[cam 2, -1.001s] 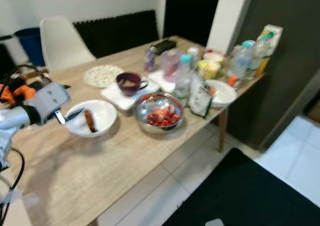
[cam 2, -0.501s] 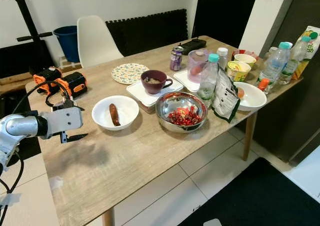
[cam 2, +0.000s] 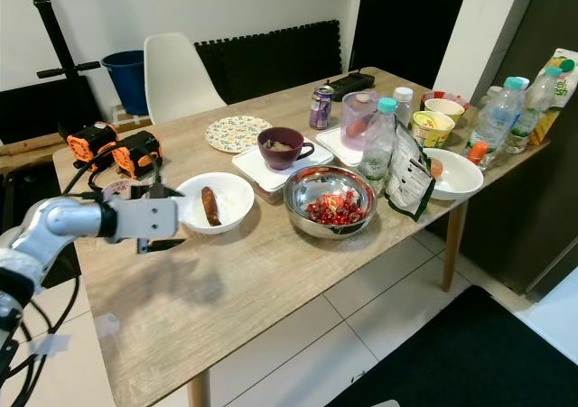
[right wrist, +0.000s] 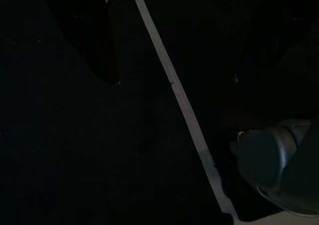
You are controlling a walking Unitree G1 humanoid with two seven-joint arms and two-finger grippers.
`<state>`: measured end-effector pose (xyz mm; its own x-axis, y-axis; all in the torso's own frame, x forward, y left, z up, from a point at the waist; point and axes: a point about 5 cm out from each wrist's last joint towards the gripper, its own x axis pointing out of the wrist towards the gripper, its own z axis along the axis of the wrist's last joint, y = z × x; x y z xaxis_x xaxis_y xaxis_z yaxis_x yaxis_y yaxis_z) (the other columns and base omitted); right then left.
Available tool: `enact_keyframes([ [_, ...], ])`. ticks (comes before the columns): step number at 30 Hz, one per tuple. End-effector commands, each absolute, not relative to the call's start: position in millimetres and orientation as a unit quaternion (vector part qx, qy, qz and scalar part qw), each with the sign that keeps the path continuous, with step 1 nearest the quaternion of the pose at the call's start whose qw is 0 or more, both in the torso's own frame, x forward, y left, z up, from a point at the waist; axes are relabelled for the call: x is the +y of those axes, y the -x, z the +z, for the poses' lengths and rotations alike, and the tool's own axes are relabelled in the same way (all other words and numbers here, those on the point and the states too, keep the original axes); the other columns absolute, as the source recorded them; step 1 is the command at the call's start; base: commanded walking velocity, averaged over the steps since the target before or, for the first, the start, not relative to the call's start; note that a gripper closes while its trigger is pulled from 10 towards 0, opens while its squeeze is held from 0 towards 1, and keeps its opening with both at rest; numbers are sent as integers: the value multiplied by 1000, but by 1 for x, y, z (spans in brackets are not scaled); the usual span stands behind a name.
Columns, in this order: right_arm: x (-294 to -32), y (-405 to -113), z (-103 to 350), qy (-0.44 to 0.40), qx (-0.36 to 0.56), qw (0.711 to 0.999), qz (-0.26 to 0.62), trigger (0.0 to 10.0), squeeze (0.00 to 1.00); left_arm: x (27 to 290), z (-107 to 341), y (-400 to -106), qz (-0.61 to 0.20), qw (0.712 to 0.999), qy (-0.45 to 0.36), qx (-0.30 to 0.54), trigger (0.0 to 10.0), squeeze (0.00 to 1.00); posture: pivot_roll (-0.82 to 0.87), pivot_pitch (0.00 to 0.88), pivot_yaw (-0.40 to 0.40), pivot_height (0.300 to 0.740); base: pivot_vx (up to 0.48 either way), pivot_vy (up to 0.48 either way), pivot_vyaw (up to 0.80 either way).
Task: Restocking fridge
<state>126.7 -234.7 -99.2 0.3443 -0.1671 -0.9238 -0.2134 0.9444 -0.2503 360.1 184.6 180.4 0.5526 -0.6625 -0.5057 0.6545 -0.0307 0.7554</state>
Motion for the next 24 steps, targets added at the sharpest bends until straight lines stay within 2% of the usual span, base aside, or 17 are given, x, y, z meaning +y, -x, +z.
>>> enact_keyframes([
  [1, -234, -124, -100, 163, 574, 802, 13, 10000, 0, 178, 178, -360, -483, 683, -548, -6, 10000, 0, -58, 0, 25, 740, 0, 0, 0],
  [2, -234, -123, -101, 163, 575, 802, 13, 10000, 0, 172, 174, -359, -499, 663, -558, -1, 10000, 0, -60, 0, 27, 740, 0, 0, 0],
  [4, -234, -123, -101, 163, 575, 802, 13, 10000, 0, 172, 174, -359, -499, 663, -558, -1, 10000, 0, -60, 0, 27, 740, 0, 0, 0],
  [5, -234, -122, -101, 162, 576, 801, 13, 10000, 0, 170, 171, -358, -511, 651, -561, 6, 10000, 0, -65, 1, 33, 740, 0, 0, 0],
  [6, -234, -122, -101, 162, 576, 801, 13, 10000, 0, 170, 171, -358, -511, 651, -561, 6, 10000, 0, -65, 1, 33, 740, 0, 0, 0],
  [7, -234, -121, -101, 162, 577, 800, 11, 10000, 0, 165, 164, -357, -533, 626, -569, 20, 10000, 0, -68, 4, 37, 740, 0, 0, 0],
  [10, -233, -119, -102, 161, 578, 800, 10, 10000, 0, 161, 158, -357, -541, 611, -577, 35, 10000, 0, -72, 8, 47, 740, 0, 0, 0],
  [14, -233, -118, -102, 160, 579, 800, 9, 10000, 0, 158, 155, -359, -537, 605, -587, 38, 10000, 0, -77, 9, 51, 740, 0, 0, 0],
  [19, -231, -116, -103, 156, 580, 799, 8, 10000, 0, 149, 154, -365, -518, 614, -595, 36, 10000, 0, -86, 16, 59, 740, 0, 0, 0],
  [24, -230, -112, -105, 155, 583, 798, 6, 10000, 0, 147, 147, -367, -517, 600, -608, 60, 10000, 0, -98, 21, 71, 740, 0, 0, 0],
])
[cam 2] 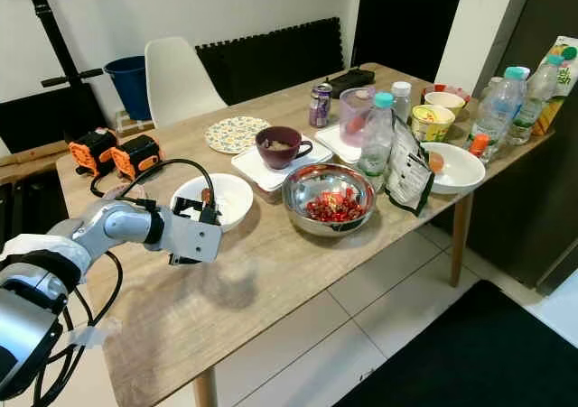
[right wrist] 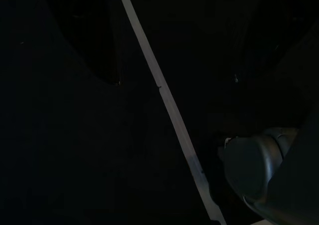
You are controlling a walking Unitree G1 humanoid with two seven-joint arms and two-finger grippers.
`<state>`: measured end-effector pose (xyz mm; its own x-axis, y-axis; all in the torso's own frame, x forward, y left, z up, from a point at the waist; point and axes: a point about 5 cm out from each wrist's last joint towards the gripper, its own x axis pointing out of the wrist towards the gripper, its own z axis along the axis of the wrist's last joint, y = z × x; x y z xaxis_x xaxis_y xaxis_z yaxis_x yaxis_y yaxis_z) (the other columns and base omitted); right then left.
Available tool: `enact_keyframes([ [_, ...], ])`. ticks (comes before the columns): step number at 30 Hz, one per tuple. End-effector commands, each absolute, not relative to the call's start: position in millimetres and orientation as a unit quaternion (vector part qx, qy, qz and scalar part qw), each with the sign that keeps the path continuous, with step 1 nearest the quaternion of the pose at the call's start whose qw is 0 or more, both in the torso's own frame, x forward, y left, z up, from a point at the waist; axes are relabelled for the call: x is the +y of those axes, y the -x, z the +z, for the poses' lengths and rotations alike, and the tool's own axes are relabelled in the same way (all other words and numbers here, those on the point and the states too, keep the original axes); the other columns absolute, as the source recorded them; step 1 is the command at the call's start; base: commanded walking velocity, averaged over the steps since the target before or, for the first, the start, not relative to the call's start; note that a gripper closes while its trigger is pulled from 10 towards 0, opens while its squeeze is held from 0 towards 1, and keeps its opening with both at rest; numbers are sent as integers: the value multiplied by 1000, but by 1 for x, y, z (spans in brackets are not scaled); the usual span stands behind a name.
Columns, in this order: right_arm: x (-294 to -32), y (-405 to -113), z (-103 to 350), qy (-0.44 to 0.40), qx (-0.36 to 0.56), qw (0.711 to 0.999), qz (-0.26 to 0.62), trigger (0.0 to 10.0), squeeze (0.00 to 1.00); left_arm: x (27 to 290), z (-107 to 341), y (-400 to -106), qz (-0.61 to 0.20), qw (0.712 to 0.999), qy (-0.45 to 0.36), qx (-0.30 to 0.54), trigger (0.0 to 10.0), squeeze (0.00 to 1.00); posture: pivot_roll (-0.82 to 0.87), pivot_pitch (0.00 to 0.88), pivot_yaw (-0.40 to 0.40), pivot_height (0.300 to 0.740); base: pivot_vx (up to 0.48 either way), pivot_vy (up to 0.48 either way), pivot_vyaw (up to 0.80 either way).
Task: Restocking fridge
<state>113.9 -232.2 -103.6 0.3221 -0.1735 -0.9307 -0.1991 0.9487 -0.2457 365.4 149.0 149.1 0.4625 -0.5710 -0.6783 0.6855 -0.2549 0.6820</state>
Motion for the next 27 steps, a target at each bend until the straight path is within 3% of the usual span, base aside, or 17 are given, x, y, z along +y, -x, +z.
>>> enact_keyframes([
  [1, -230, -112, -105, 155, 583, 798, 6, 10000, 0, 147, 147, -367, -517, 600, -608, 60, 10000, 0, -98, 21, 71, 740, 0, 0, 0],
  [9, -230, -104, -107, 150, 588, 794, 2, 10000, 0, 147, 142, -373, -498, 589, -626, 115, 10000, 0, -116, 34, 86, 740, 0, 0, 0],
  [18, -229, -99, -108, 144, 592, 793, -6, 10000, 0, 149, 147, -380, -463, 619, -621, 131, 10000, 0, -142, 45, 104, 740, 0, 0, 0],
  [27, -231, -95, -109, 142, 594, 792, -11, 10000, 0, 150, 135, -376, -471, 592, -633, 165, 9882, 0, -160, 50, 109, 740, 0, 0, 0],
])
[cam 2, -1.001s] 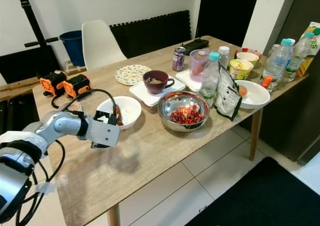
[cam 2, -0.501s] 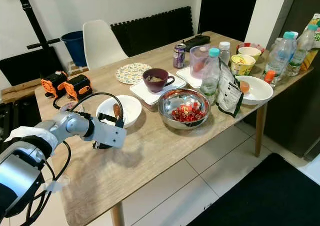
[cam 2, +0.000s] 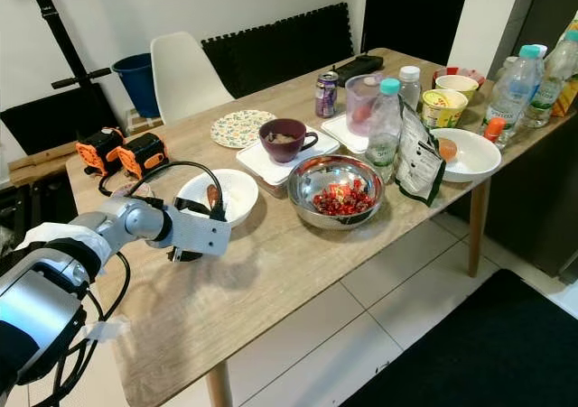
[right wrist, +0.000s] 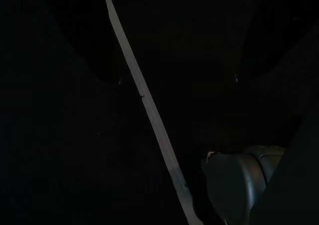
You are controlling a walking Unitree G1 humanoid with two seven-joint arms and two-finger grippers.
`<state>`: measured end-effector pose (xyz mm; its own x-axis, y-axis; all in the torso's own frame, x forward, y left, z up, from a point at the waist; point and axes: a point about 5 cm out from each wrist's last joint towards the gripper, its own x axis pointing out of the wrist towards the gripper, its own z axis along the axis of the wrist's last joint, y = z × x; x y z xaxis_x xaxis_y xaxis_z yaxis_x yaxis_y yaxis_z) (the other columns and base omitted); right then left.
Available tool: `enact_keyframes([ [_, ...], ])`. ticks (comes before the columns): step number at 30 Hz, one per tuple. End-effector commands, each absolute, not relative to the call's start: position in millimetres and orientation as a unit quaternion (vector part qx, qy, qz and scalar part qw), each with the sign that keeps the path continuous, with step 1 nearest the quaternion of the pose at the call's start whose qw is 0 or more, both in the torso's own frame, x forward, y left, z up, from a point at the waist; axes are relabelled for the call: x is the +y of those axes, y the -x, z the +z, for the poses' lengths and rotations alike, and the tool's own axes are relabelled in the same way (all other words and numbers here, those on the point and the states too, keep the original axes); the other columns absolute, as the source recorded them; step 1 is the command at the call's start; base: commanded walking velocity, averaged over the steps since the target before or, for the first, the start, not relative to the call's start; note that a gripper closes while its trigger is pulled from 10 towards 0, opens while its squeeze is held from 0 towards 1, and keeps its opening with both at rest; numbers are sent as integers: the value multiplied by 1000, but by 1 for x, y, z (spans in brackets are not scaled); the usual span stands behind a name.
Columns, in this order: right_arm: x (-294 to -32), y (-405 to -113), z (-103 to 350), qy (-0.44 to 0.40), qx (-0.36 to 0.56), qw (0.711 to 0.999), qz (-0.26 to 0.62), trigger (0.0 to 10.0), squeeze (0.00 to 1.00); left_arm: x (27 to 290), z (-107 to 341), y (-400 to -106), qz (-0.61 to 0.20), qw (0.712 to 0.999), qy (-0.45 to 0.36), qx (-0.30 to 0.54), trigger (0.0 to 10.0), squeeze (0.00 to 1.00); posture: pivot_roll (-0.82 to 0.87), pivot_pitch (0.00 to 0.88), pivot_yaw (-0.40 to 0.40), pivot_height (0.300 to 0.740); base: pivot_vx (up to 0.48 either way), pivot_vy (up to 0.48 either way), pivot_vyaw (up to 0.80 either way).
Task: Restocking fridge
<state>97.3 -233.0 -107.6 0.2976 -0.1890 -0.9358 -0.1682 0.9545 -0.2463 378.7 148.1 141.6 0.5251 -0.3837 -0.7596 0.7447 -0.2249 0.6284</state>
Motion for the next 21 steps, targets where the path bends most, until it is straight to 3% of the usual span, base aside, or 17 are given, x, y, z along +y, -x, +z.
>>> enact_keyframes([
  [1, -232, -94, -109, 142, 595, 791, -12, 10000, 0, 151, 133, -376, -468, 590, -637, 167, 2039, 0, -164, 49, 109, 740, 0, 0, 0],
  [2, -233, -93, -109, 141, 595, 791, -14, 10000, 0, 150, 132, -376, -465, 589, -639, 168, 0, 0, -170, 48, 112, 740, 0, 0, 0],
  [8, -234, -90, -109, 140, 597, 790, -18, 10000, 0, 149, 131, -379, -446, 597, -646, 167, 0, 0, -182, 44, 114, 740, 0, 0, 0],
  [21, -236, -89, -109, 136, 596, 791, -26, 10000, 0, 146, 123, -375, -453, 584, -650, 177, 0, 0, -199, 44, 123, 740, 0, 0, 0],
])
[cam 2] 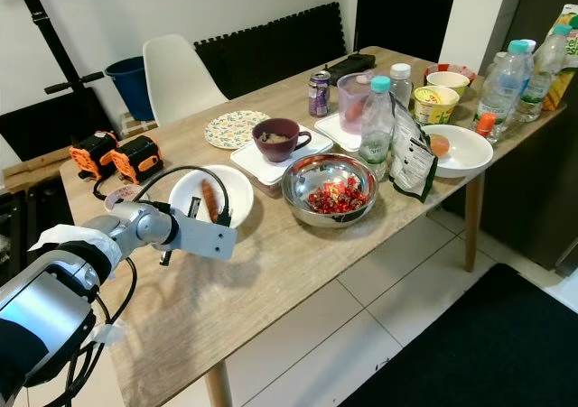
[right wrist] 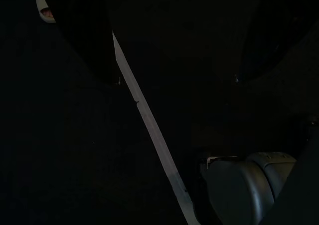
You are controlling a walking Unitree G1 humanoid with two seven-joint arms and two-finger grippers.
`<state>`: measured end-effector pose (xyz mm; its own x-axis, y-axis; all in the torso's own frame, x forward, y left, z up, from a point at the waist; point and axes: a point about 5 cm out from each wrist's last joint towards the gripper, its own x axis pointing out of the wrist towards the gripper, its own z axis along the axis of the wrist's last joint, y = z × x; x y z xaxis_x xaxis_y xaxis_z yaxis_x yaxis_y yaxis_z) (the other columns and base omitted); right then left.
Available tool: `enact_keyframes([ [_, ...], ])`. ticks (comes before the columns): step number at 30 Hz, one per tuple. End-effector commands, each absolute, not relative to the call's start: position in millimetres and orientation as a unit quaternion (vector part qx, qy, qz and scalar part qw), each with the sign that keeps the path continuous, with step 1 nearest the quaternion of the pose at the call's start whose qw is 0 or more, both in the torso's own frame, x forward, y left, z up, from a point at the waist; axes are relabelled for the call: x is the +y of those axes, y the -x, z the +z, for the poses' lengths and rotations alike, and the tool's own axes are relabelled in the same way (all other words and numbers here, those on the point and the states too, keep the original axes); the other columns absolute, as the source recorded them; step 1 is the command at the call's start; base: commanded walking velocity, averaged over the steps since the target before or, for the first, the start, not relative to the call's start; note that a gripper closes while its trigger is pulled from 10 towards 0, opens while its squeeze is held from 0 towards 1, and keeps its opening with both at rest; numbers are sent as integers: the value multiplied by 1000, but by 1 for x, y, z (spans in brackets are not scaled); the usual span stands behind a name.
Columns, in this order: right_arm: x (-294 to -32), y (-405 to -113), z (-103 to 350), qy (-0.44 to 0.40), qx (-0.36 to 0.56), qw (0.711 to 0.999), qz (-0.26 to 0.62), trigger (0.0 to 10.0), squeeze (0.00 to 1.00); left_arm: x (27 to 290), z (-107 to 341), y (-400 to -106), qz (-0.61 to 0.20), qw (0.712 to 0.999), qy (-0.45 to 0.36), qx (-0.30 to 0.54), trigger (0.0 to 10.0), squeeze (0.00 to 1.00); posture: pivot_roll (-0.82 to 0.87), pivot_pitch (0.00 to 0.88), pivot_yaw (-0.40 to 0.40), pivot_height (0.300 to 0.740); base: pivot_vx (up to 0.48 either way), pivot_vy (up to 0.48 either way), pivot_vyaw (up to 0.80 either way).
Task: Restocking fridge
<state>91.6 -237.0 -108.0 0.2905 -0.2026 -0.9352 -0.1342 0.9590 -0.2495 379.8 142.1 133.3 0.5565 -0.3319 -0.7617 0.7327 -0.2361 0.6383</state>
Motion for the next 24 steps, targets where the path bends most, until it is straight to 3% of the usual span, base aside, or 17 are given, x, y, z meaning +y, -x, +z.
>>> enact_keyframes([
  [1, -236, -89, -109, 135, 596, 791, -26, 10000, 0, 147, 122, -375, -453, 583, -650, 180, 0, 0, -197, 43, 124, 740, 0, 0, 0],
  [7, -236, -91, -108, 134, 594, 793, -27, 10000, 0, 166, 124, -375, -443, 597, -637, 204, 0, 0, -192, 38, 125, 740, 0, 0, 0],
  [12, -234, -95, -108, 134, 592, 794, -23, 10000, 0, 199, 141, -377, -407, 639, -613, 225, 0, 0, -167, 34, 117, 740, 0, 0, 0],
  [24, -230, -103, -107, 139, 587, 798, -10, 10000, 0, 256, 172, -363, -416, 700, -531, 236, 0, 0, -110, 23, 99, 740, 0, 0, 0],
])
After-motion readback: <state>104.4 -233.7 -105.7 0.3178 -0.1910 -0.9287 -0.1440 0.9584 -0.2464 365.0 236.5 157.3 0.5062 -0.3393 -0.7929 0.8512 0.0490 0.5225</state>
